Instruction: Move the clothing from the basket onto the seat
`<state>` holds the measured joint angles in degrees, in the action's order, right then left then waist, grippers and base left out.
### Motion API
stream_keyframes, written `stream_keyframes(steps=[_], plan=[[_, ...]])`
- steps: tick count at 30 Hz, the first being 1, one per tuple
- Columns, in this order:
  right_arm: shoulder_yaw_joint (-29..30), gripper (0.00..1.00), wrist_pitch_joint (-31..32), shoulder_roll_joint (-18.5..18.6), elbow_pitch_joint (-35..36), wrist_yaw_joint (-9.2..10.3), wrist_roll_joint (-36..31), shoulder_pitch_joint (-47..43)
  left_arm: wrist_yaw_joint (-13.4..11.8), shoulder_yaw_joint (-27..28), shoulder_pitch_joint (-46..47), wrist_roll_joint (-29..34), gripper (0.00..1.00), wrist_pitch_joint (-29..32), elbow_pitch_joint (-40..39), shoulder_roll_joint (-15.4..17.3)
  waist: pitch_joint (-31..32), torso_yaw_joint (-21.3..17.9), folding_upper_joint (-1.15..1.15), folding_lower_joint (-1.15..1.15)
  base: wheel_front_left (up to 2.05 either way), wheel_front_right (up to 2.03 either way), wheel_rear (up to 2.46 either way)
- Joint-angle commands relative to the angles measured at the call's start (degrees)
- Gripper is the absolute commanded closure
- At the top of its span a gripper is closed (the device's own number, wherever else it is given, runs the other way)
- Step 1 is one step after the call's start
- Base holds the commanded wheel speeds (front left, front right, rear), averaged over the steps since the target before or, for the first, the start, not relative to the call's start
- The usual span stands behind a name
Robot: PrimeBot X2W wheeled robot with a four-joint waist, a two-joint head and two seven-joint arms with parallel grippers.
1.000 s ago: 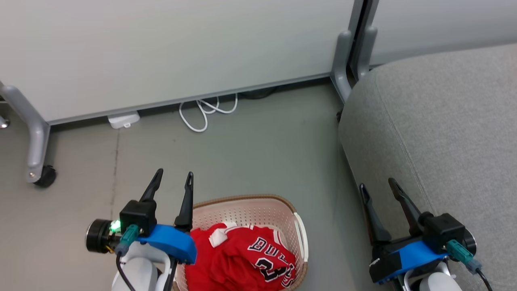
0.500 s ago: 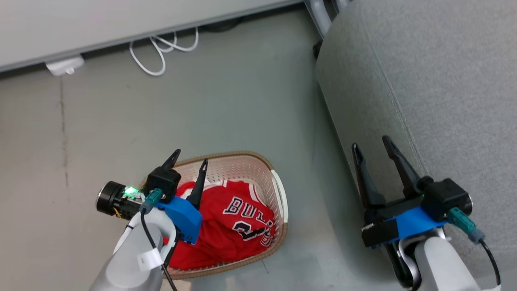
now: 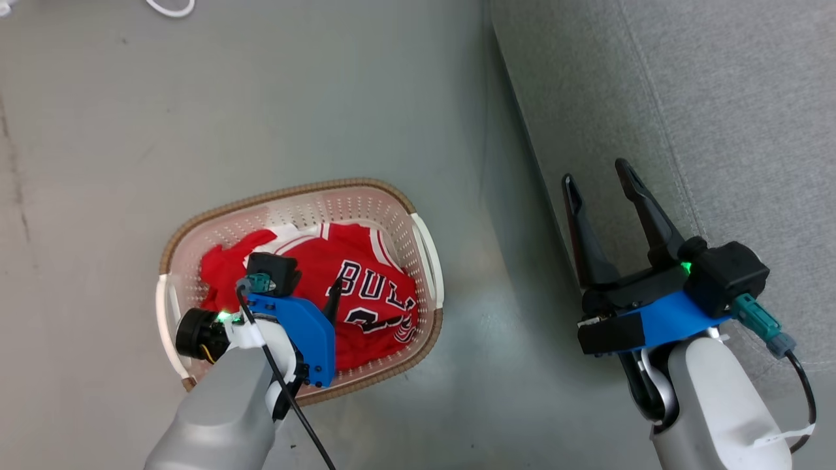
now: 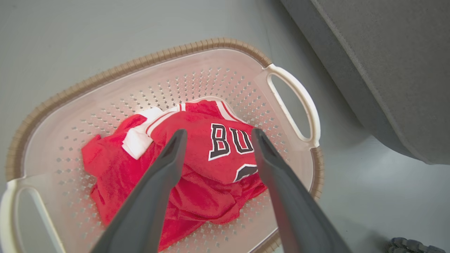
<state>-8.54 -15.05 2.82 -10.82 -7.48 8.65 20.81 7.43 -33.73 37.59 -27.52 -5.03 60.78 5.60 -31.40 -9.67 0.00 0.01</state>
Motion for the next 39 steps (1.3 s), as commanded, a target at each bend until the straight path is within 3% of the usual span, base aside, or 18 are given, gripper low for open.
stream_keyframes(steps=[1,8,19,29,39], plan=[[-0.1,0.00,-0.2,0.1,0.4,-0.02,-0.4,1.5,0.0,-0.8,1.1,-3.0,0.00,2.2,0.1,0.3,-2.4,-0.4,0.00,-0.01,0.00,0.00,0.00],[-0.4,0.00,-0.2,0.1,1.5,-0.02,-0.5,3.6,0.1,-3.1,3.0,-13.4,0.00,10.8,1.1,1.3,-6.9,-0.8,0.00,-0.01,0.00,0.00,0.00],[-0.7,0.00,-0.2,0.1,3.0,-0.02,-0.1,5.8,0.1,-3.6,6.4,-23.4,0.00,16.7,1.6,2.4,-12.6,-1.8,0.00,-0.01,0.00,0.00,0.00],[-0.8,0.00,-0.2,0.1,4.5,-0.02,0.5,6.6,0.1,-5.1,10.0,-28.9,0.00,16.3,0.7,2.9,-16.8,-2.9,0.00,-0.01,0.00,0.00,0.00],[-0.8,0.00,-0.2,0.1,5.1,-0.02,1.7,7.0,0.1,-6.0,12.8,-32.9,0.00,11.7,1.8,3.4,-20.1,-3.7,0.00,-0.01,0.00,0.00,0.00]])
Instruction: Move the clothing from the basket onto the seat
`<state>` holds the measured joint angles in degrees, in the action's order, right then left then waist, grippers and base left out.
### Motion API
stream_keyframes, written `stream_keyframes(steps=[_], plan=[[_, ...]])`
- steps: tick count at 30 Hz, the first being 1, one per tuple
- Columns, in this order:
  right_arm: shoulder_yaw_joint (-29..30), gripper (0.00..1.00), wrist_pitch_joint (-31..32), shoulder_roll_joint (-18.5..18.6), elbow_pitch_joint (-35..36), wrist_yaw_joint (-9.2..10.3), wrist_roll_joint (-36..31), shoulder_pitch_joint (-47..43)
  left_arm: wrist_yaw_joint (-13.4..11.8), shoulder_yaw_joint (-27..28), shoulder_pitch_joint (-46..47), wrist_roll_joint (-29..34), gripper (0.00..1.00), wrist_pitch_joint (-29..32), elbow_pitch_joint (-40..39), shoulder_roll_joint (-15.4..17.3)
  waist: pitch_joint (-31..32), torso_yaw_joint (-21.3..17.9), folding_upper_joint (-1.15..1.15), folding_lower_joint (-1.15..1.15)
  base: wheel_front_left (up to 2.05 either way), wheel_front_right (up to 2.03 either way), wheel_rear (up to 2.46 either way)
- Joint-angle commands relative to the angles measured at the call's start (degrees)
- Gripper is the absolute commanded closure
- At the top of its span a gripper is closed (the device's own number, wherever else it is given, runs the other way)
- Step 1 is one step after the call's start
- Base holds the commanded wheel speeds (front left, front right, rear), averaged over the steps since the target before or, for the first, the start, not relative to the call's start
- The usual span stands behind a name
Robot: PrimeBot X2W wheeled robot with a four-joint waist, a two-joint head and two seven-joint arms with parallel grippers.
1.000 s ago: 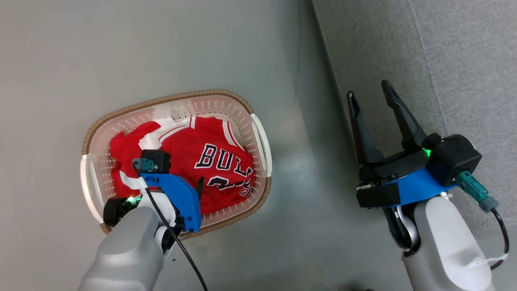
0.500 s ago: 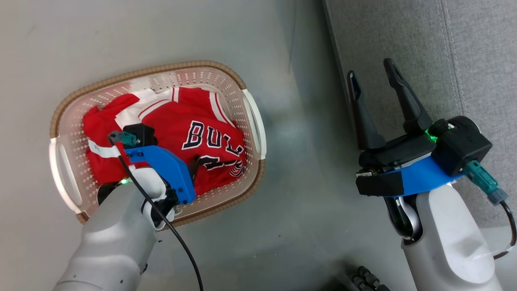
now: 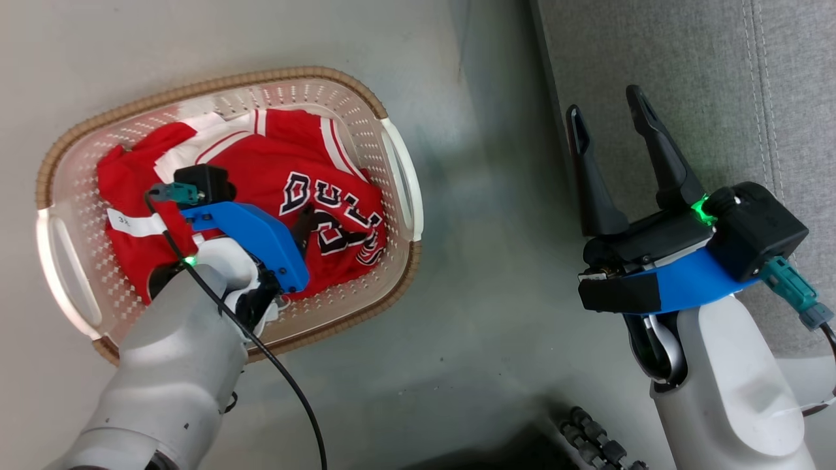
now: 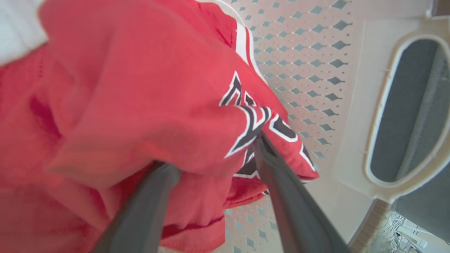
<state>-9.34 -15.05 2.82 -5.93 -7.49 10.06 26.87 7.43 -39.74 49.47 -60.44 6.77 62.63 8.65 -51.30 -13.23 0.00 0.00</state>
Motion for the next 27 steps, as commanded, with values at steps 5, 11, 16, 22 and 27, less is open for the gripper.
stream_keyframes(steps=[5,11,16,22,27], plan=[[-0.1,0.00,-0.2,0.1,0.6,-0.01,0.7,1.1,0.1,-0.9,2.4,-0.2,0.00,-2.8,2.8,-0.7,-1.2,-0.4,0.00,0.00,0.00,0.00,0.00],[0.1,0.00,-0.2,0.1,0.2,-0.01,0.9,1.2,0.1,-2.6,3.4,-0.4,1.00,-4.6,4.4,-1.3,-1.3,0.0,0.00,0.00,0.00,0.00,0.00],[-0.1,0.00,-0.2,0.1,-0.7,-0.01,1.0,1.2,0.1,-7.6,1.8,0.4,1.00,-7.2,1.0,-0.2,1.2,0.7,0.00,0.00,0.00,0.00,0.00],[0.3,0.00,-0.2,0.1,-1.9,-0.01,0.5,0.3,0.1,-10.8,0.3,-0.3,1.00,-12.0,-1.8,0.5,5.1,2.3,0.00,0.00,0.00,0.00,0.00],[0.3,0.00,-0.2,0.1,-2.8,-0.01,0.2,-0.9,0.1,-13.7,-1.2,-0.8,1.00,-16.5,-3.0,1.0,9.6,3.9,0.00,0.00,0.00,0.00,0.00]])
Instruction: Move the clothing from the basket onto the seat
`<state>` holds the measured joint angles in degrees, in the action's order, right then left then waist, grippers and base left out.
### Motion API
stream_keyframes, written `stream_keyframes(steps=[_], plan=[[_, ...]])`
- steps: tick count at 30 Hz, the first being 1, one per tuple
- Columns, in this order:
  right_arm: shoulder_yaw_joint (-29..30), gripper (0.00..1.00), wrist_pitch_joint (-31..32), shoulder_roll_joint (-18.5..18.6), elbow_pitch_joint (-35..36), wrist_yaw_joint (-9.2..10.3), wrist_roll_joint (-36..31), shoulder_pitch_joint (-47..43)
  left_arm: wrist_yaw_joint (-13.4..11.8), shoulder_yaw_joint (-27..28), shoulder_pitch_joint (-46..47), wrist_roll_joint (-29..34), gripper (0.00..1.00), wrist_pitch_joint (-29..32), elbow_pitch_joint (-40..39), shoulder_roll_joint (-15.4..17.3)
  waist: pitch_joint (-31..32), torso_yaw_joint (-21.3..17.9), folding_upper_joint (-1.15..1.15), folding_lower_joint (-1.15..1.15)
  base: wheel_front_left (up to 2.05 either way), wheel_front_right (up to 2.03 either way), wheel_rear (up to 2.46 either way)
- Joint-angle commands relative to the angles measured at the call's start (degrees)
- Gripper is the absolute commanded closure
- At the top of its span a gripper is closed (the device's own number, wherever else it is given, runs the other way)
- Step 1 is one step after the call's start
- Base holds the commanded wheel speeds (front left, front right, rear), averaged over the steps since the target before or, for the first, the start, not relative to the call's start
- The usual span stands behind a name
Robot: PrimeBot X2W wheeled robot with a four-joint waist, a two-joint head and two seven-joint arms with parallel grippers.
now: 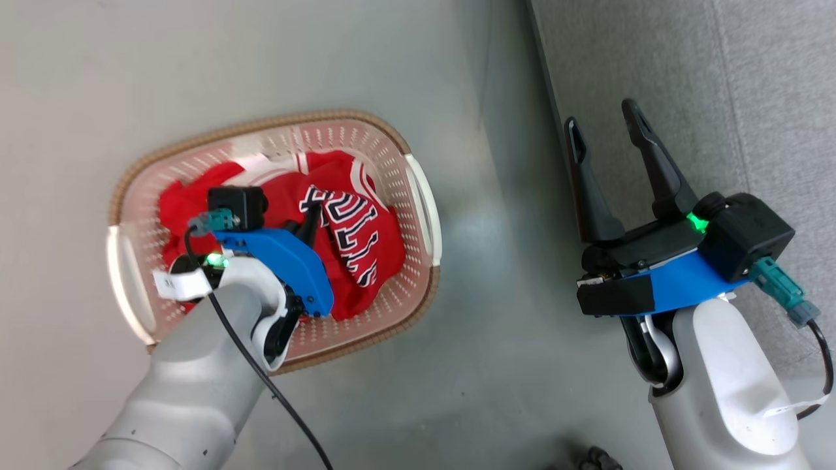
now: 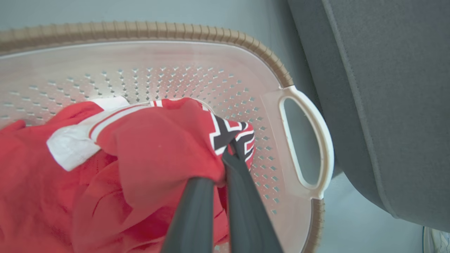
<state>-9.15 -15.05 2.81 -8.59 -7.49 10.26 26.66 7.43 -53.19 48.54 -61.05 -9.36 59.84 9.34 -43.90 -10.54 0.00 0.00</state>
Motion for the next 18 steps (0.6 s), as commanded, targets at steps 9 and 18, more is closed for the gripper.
stream_keyframes(steps=[9,18], plan=[[0.2,0.00,-0.2,0.1,-2.4,-0.01,-1.1,-3.7,0.1,-2.8,-3.3,-0.8,1.00,-5.6,-2.5,0.9,11.4,4.0,0.00,0.00,0.00,0.00,0.00],[0.8,0.00,-0.2,0.1,-4.3,-0.01,-1.6,-8.0,0.1,3.8,-7.0,4.6,1.00,-5.9,-7.5,2.5,21.0,6.1,0.00,0.00,0.00,0.00,0.00]])
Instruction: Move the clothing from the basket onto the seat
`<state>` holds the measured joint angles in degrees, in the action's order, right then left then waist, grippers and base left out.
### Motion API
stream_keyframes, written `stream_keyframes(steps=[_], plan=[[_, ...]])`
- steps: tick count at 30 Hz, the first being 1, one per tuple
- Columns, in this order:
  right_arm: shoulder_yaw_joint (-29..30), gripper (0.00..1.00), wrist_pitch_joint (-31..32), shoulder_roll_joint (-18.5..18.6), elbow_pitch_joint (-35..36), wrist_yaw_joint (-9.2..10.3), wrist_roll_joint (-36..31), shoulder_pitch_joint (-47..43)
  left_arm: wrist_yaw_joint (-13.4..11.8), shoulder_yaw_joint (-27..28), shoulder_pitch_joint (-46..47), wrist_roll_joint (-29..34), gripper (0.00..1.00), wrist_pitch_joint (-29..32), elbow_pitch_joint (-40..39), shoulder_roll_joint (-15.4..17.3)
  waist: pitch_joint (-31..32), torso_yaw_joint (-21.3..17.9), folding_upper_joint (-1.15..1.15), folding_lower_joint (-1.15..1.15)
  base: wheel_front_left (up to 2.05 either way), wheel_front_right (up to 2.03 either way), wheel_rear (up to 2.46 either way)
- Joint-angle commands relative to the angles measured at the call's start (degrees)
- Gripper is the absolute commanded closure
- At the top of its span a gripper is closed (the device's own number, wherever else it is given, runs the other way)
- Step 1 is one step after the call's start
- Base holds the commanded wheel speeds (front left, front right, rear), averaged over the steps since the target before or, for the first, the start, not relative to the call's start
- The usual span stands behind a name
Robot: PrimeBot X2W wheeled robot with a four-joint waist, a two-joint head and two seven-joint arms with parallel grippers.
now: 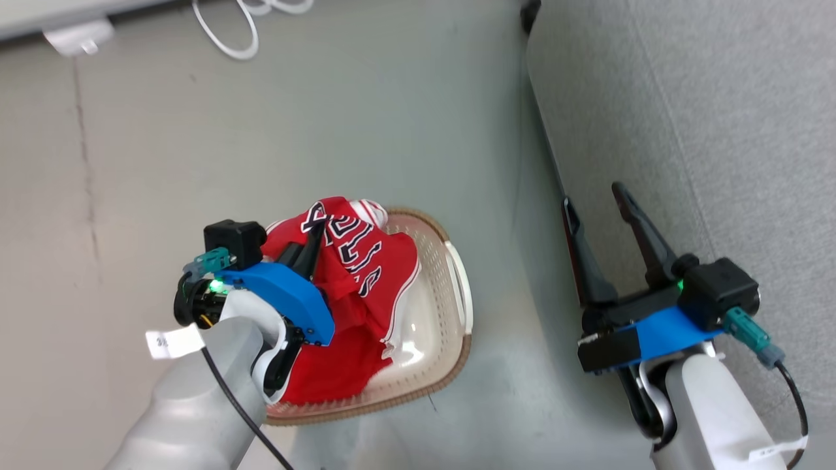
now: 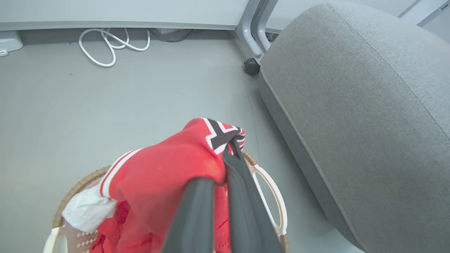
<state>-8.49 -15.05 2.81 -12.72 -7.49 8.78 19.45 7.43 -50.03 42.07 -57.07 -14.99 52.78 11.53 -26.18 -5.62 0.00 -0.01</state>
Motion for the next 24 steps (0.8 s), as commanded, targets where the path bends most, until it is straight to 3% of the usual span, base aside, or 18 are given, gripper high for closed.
stream_keyframes(steps=[1,16,24], plan=[[0.2,0.00,-0.2,0.1,-0.4,-0.01,-0.2,-1.4,0.1,1.7,-1.0,1.7,1.00,-0.3,-1.2,0.4,4.4,1.3,0.00,0.01,0.00,0.00,0.00],[0.5,0.00,-0.2,0.1,-1.7,-0.01,0.3,-8.0,0.1,13.1,-7.0,13.6,1.00,-0.3,-11.6,-0.4,15.3,2.0,0.00,0.01,0.00,0.00,0.00],[0.6,0.00,-0.2,0.1,-2.3,-0.01,0.4,-11.6,0.1,12.2,-7.7,17.5,1.00,-0.3,-16.3,-1.0,20.8,2.5,0.00,0.01,0.00,0.00,0.00]])
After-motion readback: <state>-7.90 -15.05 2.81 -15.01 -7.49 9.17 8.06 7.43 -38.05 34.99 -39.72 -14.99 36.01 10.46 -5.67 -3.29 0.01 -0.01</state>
